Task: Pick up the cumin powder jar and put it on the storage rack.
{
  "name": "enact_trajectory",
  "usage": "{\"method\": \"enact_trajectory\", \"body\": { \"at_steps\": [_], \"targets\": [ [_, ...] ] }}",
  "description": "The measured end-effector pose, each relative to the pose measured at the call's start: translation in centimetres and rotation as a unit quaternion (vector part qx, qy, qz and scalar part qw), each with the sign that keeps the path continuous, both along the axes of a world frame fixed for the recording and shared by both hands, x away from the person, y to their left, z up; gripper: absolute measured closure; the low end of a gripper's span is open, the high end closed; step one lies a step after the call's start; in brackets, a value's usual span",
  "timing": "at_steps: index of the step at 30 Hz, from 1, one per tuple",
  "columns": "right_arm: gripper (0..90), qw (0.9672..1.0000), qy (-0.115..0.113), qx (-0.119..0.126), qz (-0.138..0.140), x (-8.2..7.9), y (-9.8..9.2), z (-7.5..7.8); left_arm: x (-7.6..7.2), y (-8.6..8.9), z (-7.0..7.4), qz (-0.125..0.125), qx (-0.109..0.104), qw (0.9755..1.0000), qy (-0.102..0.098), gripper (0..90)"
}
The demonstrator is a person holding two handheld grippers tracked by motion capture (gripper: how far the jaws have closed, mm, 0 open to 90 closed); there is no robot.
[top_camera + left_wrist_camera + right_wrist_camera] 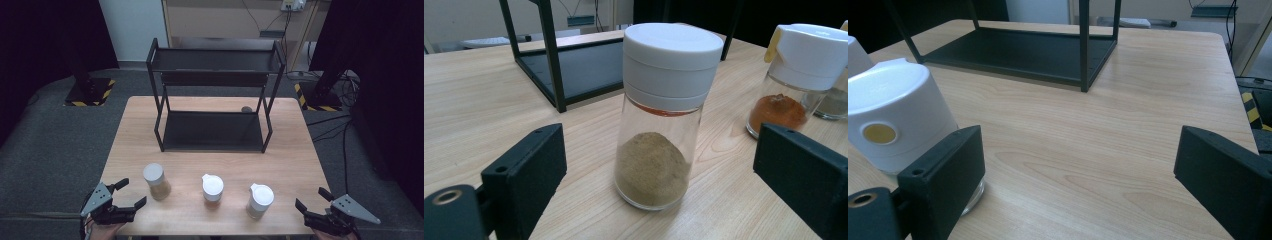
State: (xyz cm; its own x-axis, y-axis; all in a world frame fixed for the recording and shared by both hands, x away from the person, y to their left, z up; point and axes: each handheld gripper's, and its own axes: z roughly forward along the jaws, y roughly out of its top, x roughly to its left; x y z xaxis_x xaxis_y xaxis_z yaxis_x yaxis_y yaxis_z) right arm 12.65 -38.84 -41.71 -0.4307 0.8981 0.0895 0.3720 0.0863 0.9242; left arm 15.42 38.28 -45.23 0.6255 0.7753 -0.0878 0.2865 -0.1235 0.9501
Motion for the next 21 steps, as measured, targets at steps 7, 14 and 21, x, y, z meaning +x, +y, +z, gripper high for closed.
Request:
{"method": "enact_trajectory", "body": {
  "at_steps": [7,14,21],
  "targets": [
    [5.9,0.9999,0.0,0.011,0.003,0.17,-0.44,-0.28,0.14,0.0,-0.02,-0.001,-0.003,1.0,0.004,5.7],
    [5.9,0.9999,0.002,0.015,0.005,0.27,-0.53,-0.31,0.13,0.19,-0.09,-0.002,-0.01,0.9999,0.007,5.2],
    [5.9,0.9998,0.0,0.016,0.007,0.26,-0.58,-0.32,-0.06,-0.2,0.4,0.001,0.0,1.0,0.006,5.4]
  ]
}}
